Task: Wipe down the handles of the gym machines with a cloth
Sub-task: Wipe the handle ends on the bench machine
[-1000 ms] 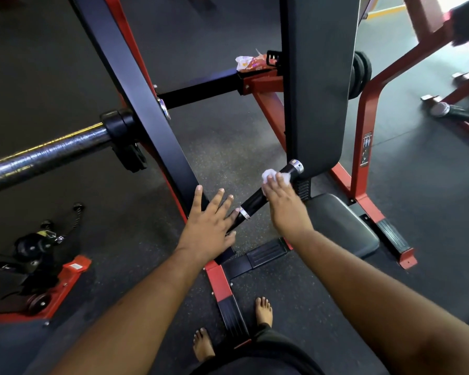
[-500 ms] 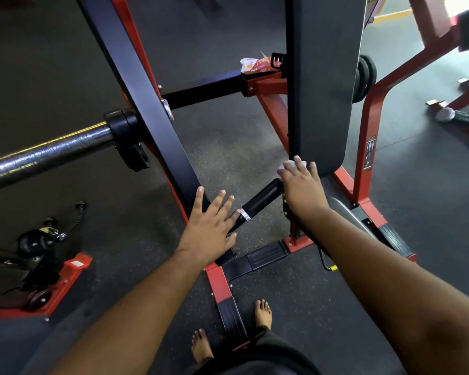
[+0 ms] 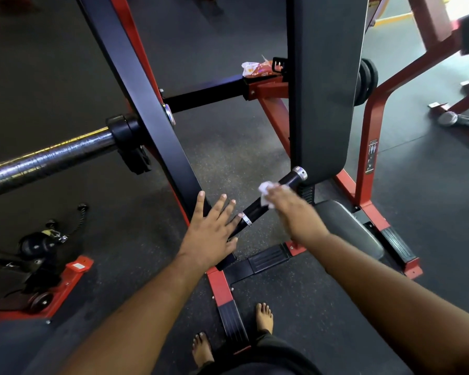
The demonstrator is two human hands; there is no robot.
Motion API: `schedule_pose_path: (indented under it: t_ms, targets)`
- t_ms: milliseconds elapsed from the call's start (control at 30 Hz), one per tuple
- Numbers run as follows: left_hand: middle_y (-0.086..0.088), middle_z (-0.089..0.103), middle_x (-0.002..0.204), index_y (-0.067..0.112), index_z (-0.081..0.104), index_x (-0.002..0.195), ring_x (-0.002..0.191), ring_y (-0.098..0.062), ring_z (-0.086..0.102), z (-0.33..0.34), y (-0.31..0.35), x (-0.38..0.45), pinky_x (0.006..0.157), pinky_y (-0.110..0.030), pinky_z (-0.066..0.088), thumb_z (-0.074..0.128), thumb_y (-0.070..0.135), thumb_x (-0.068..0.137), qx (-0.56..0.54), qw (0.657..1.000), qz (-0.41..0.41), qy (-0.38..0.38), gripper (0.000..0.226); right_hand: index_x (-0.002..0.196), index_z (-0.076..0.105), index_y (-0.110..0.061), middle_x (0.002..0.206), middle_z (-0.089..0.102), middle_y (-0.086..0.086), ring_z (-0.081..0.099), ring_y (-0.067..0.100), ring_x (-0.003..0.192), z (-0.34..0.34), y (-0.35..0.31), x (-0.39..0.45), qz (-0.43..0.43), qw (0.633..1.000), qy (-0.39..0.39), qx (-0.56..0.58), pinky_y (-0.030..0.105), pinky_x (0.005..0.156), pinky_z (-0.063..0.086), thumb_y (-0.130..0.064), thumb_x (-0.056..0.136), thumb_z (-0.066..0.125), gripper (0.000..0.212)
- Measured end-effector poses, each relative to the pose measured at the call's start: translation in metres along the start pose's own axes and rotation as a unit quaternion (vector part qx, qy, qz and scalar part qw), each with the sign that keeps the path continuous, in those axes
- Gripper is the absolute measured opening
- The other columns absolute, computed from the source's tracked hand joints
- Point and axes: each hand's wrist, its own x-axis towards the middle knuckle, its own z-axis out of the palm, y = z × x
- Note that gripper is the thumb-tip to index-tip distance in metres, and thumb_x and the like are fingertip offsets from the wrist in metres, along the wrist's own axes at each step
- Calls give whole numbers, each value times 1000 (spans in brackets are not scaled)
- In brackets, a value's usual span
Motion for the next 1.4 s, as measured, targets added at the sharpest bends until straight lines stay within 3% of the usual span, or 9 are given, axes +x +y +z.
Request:
schedule_pose_path:
  t_ms: [167, 500, 667, 800, 933, 1133, 1200, 1300, 1400]
  targets:
    - [-5, 13, 172, 32, 22, 162, 159, -30, 2, -3, 1, -2, 114, -75, -16, 21, 60, 104, 6, 1000, 0, 4, 64, 142, 55, -12, 150, 51, 8, 30, 26, 151, -12, 29, 36, 91, 988, 20, -123, 43, 126, 12, -6, 100, 43, 45]
    - [-3, 17, 171, 33, 26, 161, 159, -28, 4, -2, -1, -2, 115, -74, -10, 24, 61, 103, -9, 1000, 2, 2, 65, 146, 52, -5, 156, 45, 15, 32, 31, 151, 56, -34, 1, -1, 998, -9, -60, 40, 125, 11, 2, 91, 57, 56]
    - [-4, 12, 172, 33, 23, 162, 159, -29, 1, -3, 0, -2, 115, -75, -11, 25, 63, 103, -14, 1000, 3, -2, 66, 153, 45, -13, 162, 35, 5, 25, 19, 153, 46, -24, -41, -77, 996, -27, 38, 42, 120, 36, 8, 88, 63, 70]
    - [-4, 12, 172, 33, 19, 163, 159, -29, 1, -3, 0, -1, 114, -75, -16, 21, 63, 104, -9, 1000, 1, 0, 66, 149, 50, -10, 159, 42, 9, 23, 15, 152, 21, -1, -14, 80, 987, 123, 70, 24, 126, 14, 8, 96, 56, 56]
    - [-3, 15, 172, 35, 22, 162, 159, -29, 3, -2, 0, -1, 114, -75, -14, 23, 64, 103, -14, 1000, 2, -2, 66, 149, 47, -9, 162, 36, 11, 17, 27, 156, 42, -8, 12, 86, 995, 55, -14, 40, 127, 4, 11, 92, 50, 61]
    - [-3, 14, 172, 34, 22, 162, 159, -28, 2, -1, 0, -1, 115, -75, -13, 26, 65, 102, -18, 1000, 4, -7, 68, 149, 50, -12, 161, 38, 6, 24, 19, 154, 82, -39, -36, 8, 997, 21, 69, 31, 124, 20, -3, 100, 49, 50]
    - [-4, 10, 172, 33, 17, 163, 159, -29, -1, -1, 0, -1, 114, -75, -15, 23, 64, 103, -12, 1000, 3, -8, 68, 147, 54, -14, 153, 51, 5, 41, 9, 144, 77, -50, -53, 39, 990, 21, 138, 28, 117, 35, -18, 104, 40, 45]
    - [-4, 8, 173, 33, 12, 164, 159, -29, -2, -1, 0, -1, 114, -75, -15, 19, 63, 104, -8, 1000, 3, -9, 67, 141, 60, -18, 113, 71, -4, 60, -14, 93, 57, -50, -52, 265, 902, 172, 294, 17, 86, 50, -12, 107, 46, 38]
    - [-4, 10, 172, 32, 11, 164, 159, -29, 0, -1, 0, -1, 115, -75, -12, 19, 62, 104, -13, 1000, 1, -3, 67, 132, 65, -17, 120, 67, -14, 62, -7, 109, 35, -27, -14, 473, 658, 345, 474, 18, 96, 49, -23, 110, 45, 31]
